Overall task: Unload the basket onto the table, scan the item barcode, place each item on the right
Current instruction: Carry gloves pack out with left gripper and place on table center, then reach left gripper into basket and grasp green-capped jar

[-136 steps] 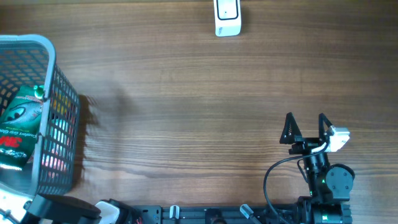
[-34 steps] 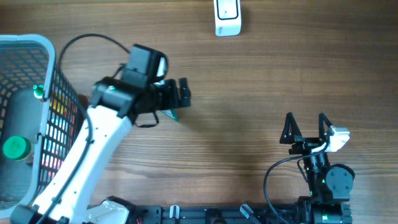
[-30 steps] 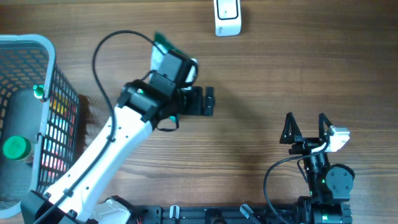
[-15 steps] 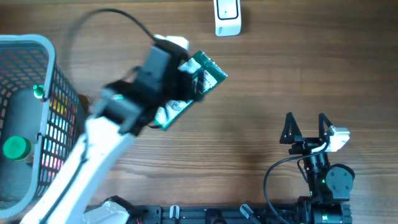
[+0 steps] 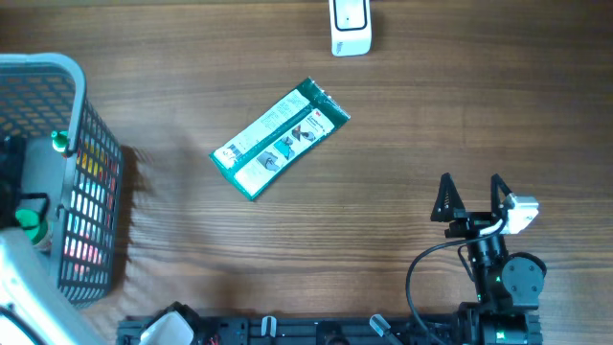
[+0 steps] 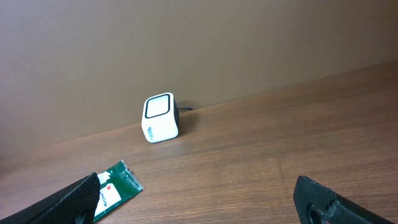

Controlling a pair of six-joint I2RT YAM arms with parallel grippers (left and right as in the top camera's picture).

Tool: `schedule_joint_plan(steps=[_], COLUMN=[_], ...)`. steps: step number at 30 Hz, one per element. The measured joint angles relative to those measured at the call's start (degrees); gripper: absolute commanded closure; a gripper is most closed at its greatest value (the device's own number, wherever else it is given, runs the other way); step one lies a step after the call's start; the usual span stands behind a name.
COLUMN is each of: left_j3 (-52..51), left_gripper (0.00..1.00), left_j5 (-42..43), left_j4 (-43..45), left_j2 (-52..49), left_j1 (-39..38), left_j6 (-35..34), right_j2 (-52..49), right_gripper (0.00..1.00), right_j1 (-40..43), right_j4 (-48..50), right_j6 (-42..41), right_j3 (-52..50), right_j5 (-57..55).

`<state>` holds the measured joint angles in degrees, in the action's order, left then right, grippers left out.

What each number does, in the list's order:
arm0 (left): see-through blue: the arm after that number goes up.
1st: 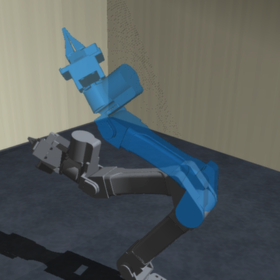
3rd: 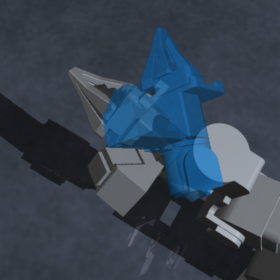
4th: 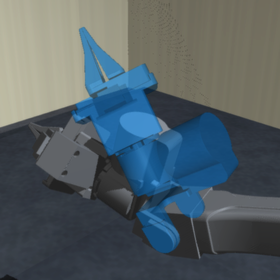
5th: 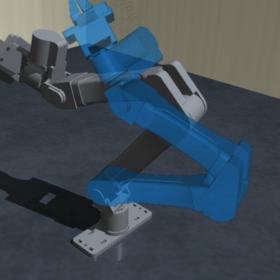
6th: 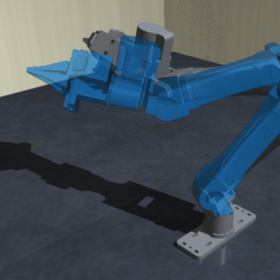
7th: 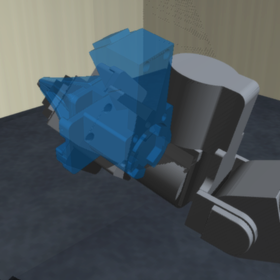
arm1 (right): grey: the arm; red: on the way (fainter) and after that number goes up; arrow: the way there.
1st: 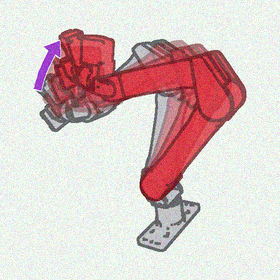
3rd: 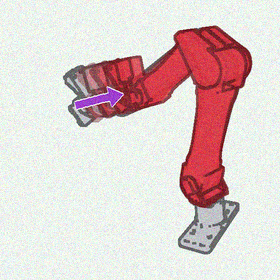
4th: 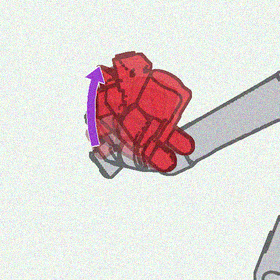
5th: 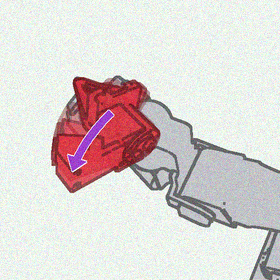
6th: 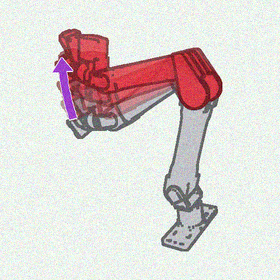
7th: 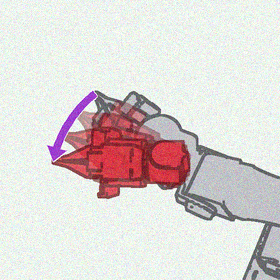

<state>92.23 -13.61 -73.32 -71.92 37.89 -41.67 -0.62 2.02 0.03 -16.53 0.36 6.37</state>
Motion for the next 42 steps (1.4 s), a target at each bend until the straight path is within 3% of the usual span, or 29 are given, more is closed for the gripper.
schedule_joint_plan(steps=[6, 14, 24, 34, 36, 42], left_j3=[-1.0, -2.0, -10.9, -12.0, -12.0, -12.0], left_gripper=[0.0, 0.0, 0.0, 0.06, 0.0, 0.0], left_j5=[0.2, 1.5, 2.4, 2.3, 2.3, 0.7], left_j4=[-4.3, -0.4, 12.5, 12.7, 12.7, 12.5], left_j2=[-18.8, -32.5, -33.3, -33.4, -33.4, -33.3], left_j1=[12.3, 14.7, 14.7, 14.7, 14.7, 14.7], left_j6=[-1.6, -1.8, -2.0, -1.9, -1.9, 2.0], right_j2=[0.0, 0.0, 0.0, 0.0, 0.0, 0.0], right_gripper=[0.0, 0.0, 0.0, 0.0, 0.0, 0.0], right_j1=[0.0, 0.0, 0.0, 0.0, 0.0, 0.0], right_j4=[0.0, 0.0, 0.0, 0.0, 0.0, 0.0], right_j6=[0.0, 0.0, 0.0, 0.0, 0.0, 0.0], right_j3=[0.0, 0.0, 0.0, 0.0, 0.0, 0.0], right_j5=[0.0, 0.0, 0.0, 0.0, 0.0, 0.0])
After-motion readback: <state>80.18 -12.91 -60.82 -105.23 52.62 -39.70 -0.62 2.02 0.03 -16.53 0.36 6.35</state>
